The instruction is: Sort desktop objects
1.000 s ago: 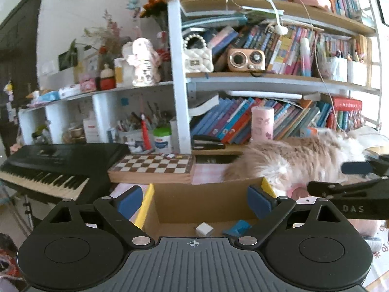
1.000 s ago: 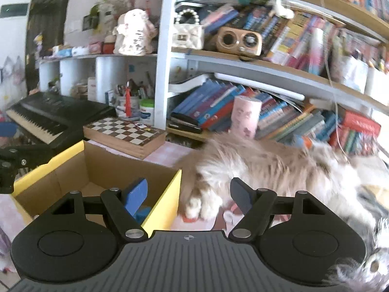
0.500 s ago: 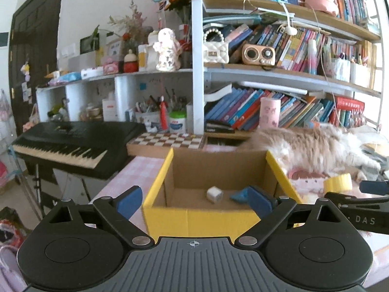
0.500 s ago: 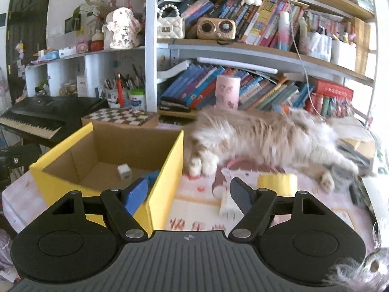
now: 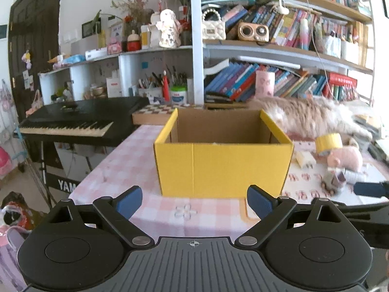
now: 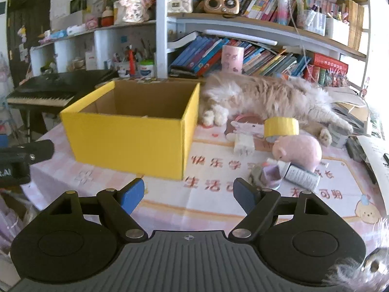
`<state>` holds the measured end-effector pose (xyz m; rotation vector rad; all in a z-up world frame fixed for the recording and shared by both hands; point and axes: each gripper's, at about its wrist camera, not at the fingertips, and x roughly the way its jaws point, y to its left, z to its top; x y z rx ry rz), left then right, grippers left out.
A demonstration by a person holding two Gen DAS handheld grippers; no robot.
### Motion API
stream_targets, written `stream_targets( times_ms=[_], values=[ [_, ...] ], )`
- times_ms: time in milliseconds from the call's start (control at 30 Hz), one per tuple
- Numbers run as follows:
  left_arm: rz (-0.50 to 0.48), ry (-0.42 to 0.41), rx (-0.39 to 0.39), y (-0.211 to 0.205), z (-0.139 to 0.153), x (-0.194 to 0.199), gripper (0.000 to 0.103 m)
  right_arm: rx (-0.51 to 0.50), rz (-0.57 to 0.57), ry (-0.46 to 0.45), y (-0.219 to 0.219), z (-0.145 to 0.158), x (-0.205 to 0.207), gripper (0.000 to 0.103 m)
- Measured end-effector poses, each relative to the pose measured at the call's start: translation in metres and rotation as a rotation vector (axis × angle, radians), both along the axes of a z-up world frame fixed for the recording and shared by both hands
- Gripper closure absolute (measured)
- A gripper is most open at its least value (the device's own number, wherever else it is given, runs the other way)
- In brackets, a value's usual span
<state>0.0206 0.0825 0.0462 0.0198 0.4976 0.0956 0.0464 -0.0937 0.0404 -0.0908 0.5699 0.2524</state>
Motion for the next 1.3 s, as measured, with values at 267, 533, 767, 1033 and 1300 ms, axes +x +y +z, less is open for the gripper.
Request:
stream_targets(
  times_ms=[267, 533, 767, 1033, 1300],
  values=[
    [-0.029, 0.03, 0.011, 0.001, -0.01, -0.019, 0.008, -0.008, 0.035, 0.012, 0.016, -0.005, -0.018, 0.022],
    [-0.057, 0.075, 0.007, 0.005, -0.017, -0.024, 0.008, -0.018, 0.042, 0.06, 0.022, -0.013, -0.025, 0.021],
    [-0.097, 0.097, -0.008, 0.001, -0.021, -0.022, 0.008, -0.033, 0.0, 0.092, 0.018, -0.015, -0.027, 0.02],
    [-0.117, 0.121, -0.03, -0.004, -0.026, -0.014, 0.008, -0.063, -0.004, 0.103, 0.014, -0.017, -0.027, 0.02],
    [-0.193, 0.119, 0.002, -0.023, -0.027, -0.005, 0.008, -0.057, -0.064, 0.118, -0.001, -0.019, -0.026, 0.02]
  ],
)
